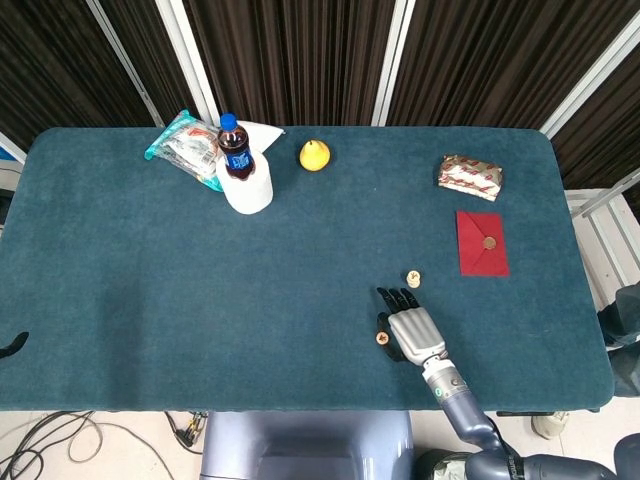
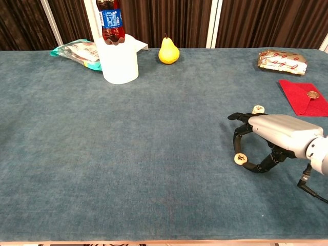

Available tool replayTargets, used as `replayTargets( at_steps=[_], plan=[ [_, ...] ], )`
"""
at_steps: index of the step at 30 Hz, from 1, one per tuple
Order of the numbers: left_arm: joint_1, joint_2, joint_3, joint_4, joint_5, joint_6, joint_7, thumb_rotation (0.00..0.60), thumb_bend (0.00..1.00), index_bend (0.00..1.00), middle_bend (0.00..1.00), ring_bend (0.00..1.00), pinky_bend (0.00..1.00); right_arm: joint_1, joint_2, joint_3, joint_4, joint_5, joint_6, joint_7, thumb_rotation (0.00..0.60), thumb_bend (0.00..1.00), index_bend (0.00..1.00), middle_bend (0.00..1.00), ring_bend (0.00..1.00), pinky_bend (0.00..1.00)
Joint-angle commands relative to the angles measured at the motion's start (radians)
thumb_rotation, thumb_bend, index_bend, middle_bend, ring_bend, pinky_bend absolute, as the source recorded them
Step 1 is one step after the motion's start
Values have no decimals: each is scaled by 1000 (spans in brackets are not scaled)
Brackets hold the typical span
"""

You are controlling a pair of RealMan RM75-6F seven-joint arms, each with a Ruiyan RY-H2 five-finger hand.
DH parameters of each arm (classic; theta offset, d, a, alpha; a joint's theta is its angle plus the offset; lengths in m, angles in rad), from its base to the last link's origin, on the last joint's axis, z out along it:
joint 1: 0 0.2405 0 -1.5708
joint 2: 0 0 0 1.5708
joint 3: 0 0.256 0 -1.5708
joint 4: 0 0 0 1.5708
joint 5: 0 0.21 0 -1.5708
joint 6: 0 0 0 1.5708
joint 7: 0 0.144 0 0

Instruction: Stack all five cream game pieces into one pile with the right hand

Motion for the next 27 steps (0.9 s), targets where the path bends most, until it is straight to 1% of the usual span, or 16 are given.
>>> replayTargets(
  at_steps=[1,5,9,13,15,20,27],
  plan=[
    [0,0,0,0,0,0,0,600,165,59,0,0,0,-1,10,10,-12,-1,7,8,600,432,524,0,0,0],
    [0,0,0,0,1,0,-1,600,165,59,0,0,0,1,37,39,-40,3,24,18,600,432,524,0,0,0],
    [0,0,0,0,1,0,-3,600,165,59,0,0,0,13,90,92,-89,39,22,24,600,432,523,0,0,0],
    [0,1,0,-1,1,-1,-4,600,166,59,0,0,0,38,134,147,-108,104,-2,18,600,431,524,0,0,0],
    [0,2,1,-1,2,-1,-5,600,165,59,0,0,0,56,154,177,-103,152,-22,9,600,432,524,0,0,0],
    [0,1,0,-1,0,0,-3,600,166,59,0,0,0,98,176,220,-59,262,-72,-16,600,431,524,0,0,0],
    [0,-1,0,0,-1,0,0,600,165,59,0,0,0,147,170,238,7,376,-118,-45,600,432,523,0,0,0]
  ],
)
